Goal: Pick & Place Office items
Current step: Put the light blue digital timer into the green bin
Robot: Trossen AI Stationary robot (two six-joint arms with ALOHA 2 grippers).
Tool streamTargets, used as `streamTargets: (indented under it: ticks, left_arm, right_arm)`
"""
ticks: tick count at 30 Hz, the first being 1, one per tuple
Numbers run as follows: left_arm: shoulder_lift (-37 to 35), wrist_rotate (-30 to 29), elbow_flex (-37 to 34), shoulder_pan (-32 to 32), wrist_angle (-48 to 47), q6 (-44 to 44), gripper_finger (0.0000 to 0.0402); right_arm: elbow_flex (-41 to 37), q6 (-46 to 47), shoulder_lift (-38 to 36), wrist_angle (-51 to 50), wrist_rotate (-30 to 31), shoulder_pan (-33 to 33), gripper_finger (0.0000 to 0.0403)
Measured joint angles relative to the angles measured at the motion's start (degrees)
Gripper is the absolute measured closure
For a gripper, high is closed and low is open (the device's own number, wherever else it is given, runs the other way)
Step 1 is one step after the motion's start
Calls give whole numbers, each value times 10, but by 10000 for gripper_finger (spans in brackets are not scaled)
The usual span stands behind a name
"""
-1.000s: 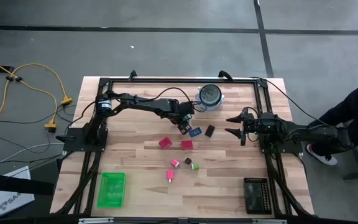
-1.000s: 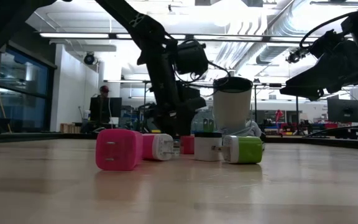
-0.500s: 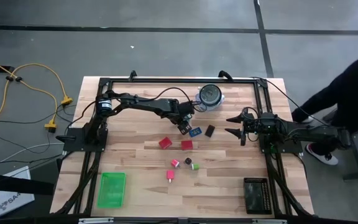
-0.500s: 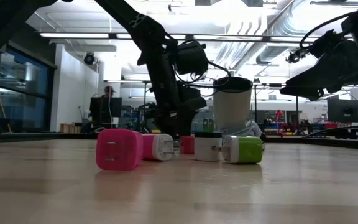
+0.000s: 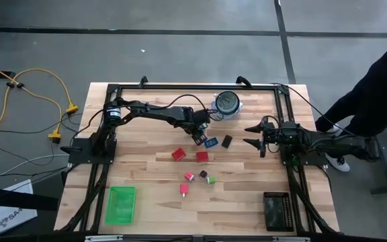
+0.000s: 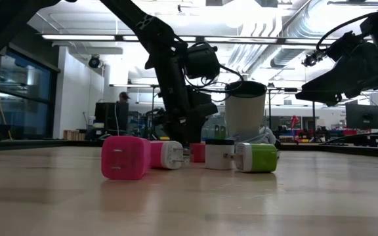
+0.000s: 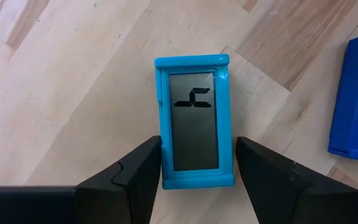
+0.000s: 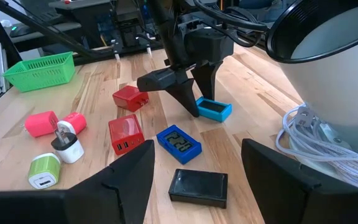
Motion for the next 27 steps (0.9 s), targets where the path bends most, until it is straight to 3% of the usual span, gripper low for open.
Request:
streamTargets:
  ticks: [10, 18, 27]
  left_arm:
    - [0, 0, 0, 0, -1, 0, 207]
    - [0, 2, 0, 0, -4, -9, 248]
    - [0, 2, 0, 0, -5, -10, 244]
  right_arm:
    - [0, 0, 0, 0, 0, 0, 174]
    - [0, 0, 0, 0, 0, 0, 174]
    - [0, 0, 0, 0, 0, 0, 174]
